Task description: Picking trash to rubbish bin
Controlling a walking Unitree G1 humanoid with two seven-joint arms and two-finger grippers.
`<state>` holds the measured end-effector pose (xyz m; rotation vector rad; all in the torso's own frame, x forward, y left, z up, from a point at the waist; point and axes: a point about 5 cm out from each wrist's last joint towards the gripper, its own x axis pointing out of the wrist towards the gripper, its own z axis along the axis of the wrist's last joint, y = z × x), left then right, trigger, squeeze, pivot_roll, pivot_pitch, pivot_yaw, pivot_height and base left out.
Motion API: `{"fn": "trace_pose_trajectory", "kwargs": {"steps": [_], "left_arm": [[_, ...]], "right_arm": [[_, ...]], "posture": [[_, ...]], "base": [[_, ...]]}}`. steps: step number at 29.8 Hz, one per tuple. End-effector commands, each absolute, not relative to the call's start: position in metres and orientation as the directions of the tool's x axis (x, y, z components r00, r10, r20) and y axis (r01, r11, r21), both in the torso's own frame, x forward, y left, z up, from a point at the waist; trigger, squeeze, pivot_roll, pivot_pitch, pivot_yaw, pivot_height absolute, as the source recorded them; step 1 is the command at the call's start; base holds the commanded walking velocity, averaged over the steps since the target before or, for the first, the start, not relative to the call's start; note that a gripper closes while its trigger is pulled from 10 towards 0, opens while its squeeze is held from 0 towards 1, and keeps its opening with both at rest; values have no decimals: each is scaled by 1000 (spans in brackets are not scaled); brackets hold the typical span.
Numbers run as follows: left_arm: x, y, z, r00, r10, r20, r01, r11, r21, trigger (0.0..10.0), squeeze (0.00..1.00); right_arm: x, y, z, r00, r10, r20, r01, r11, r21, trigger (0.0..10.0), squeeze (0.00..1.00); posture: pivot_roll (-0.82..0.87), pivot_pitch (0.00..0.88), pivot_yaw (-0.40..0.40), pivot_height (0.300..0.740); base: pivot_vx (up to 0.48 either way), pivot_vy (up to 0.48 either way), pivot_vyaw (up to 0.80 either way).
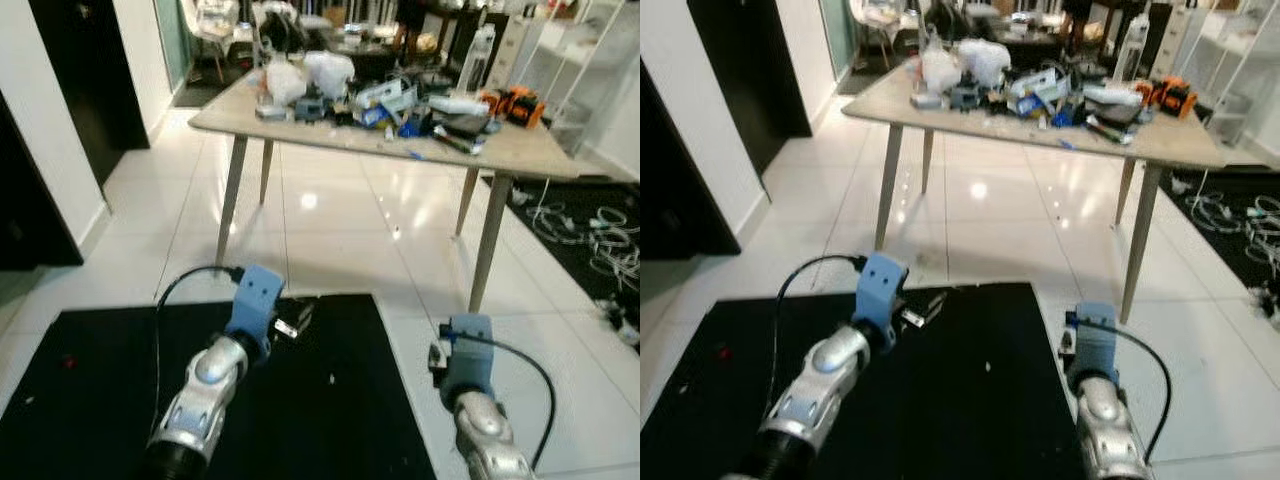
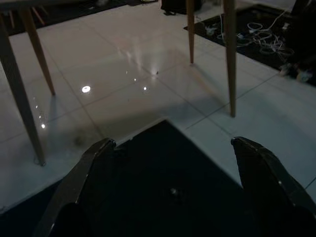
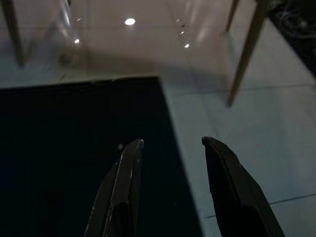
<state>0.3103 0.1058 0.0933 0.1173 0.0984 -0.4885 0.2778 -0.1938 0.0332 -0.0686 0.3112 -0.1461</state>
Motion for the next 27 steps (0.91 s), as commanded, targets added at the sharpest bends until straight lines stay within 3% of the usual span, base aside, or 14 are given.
{"fn": "trace_pose_trajectory", "kwargs": {"steps": [1,14,21,27], "left_arm": [[309,103,93,872,-474,-122,485,870,86,10000,0],[310,105,93,871,-474,-126,486,869,92,10000,0],[310,105,93,873,-472,-125,484,871,89,10000,0],[311,105,93,874,-470,-126,482,872,89,10000,0]], "right_arm": [[276,-200,33,937,-171,-304,147,984,-100,10000,0],[277,-199,35,940,-175,-292,161,984,-74,10000,0],[277,-200,37,942,-176,-286,161,984,-76,10000,0],[278,-201,37,942,-179,-284,156,983,-100,10000,0]], "posture": [[-92,39,10,740],[-92,46,14,740],[-95,50,15,740],[-95,56,11,740]], "base": [[435,0,0],[433,0,0],[435,0,-800],[436,0,0]]}}
